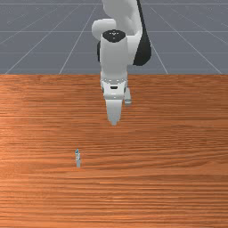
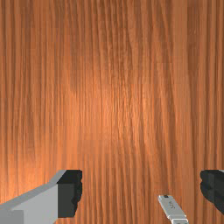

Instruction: Rotate the USB body for 90 degree with plug right ward

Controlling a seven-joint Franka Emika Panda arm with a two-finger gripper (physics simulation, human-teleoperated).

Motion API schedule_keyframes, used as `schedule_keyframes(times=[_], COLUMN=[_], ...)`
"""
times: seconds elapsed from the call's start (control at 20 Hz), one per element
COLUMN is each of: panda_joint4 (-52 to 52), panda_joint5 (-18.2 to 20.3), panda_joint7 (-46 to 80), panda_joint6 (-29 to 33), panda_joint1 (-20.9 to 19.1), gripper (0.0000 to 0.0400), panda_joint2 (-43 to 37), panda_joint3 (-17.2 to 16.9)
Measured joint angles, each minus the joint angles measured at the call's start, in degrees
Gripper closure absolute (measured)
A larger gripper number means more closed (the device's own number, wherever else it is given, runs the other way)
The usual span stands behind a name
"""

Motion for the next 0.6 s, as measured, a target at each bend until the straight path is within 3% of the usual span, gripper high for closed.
schedule_keyframes(times=[0.05, 0.1, 0.2, 0.35, 0.6], panda_joint4=[0.0, 0.0, 0.0, 0.0, 0.5], panda_joint5=[0.0, 0.0, 0.0, 0.5, 0.1], panda_joint7=[0.0, 0.0, 0.0, -0.5, 0.5], panda_joint6=[0.0, 0.0, 0.0, -0.3, -0.7], panda_joint1=[0.0, 0.0, 0.0, -0.2, 0.0], gripper=[0.0157, 0.0252, 0.0346, 0.0388, 0.0399], panda_joint2=[0.0, 0.0, 0.0, -0.2, -0.3], panda_joint3=[0.0, 0.0, 0.0, 0.2, -0.1])
